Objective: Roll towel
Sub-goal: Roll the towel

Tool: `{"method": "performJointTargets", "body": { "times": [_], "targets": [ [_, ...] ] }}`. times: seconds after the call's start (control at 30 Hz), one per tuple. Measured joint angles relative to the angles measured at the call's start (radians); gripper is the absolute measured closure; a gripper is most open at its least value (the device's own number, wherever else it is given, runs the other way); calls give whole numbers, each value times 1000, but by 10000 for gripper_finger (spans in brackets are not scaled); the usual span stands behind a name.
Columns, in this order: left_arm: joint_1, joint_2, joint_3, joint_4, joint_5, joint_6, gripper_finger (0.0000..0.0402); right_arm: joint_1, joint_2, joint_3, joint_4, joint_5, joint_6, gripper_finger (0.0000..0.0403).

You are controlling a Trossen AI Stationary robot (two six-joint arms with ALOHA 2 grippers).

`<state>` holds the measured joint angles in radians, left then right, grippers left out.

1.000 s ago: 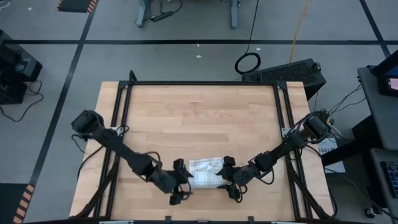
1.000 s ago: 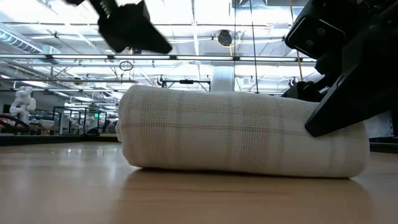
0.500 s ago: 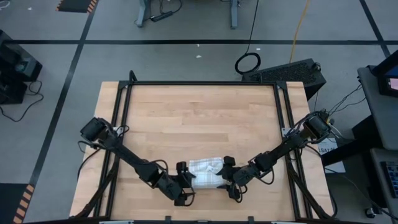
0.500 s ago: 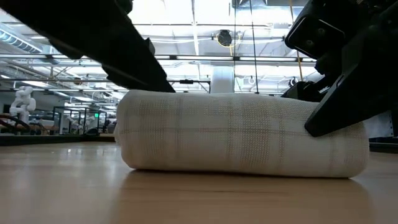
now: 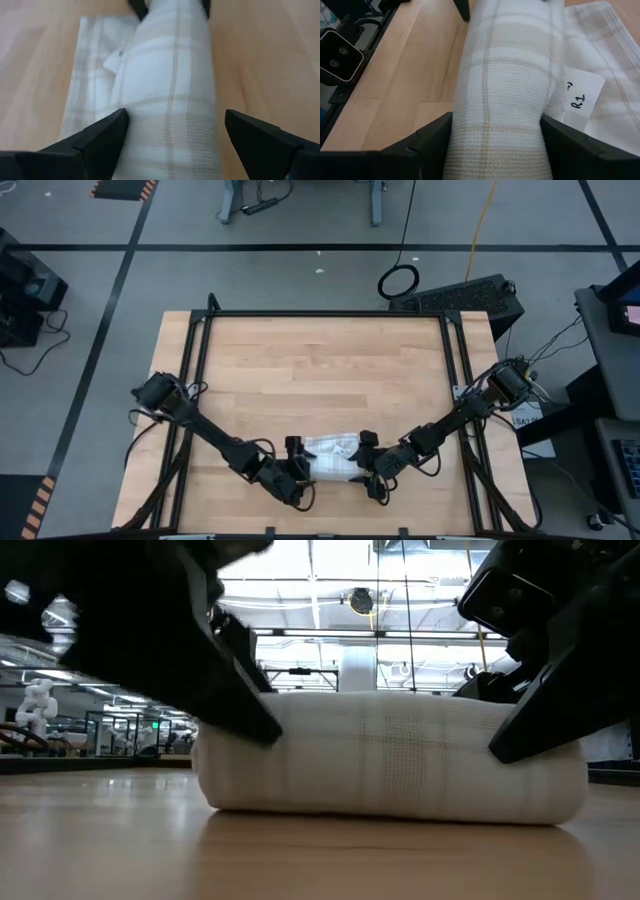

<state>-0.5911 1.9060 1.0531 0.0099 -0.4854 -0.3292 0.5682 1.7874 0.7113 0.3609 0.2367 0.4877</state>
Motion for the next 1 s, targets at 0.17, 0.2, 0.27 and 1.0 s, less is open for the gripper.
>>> {"method": "performJointTargets", "body": {
  "times": [0.17,0.2,0.27,1.0],
  "targets": [
    [21,16,2,-11,45,-167,59,0,0,0,1,1,-2,151],
    [27,16,2,-12,50,-192,59,0,0,0,1,1,-1,157],
    [39,16,2,-11,62,-234,66,0,0,0,1,2,-2,168],
    [200,-23,-2,29,632,-400,226,-73,-48,-1,5,-245,261,266]
  ]
}}
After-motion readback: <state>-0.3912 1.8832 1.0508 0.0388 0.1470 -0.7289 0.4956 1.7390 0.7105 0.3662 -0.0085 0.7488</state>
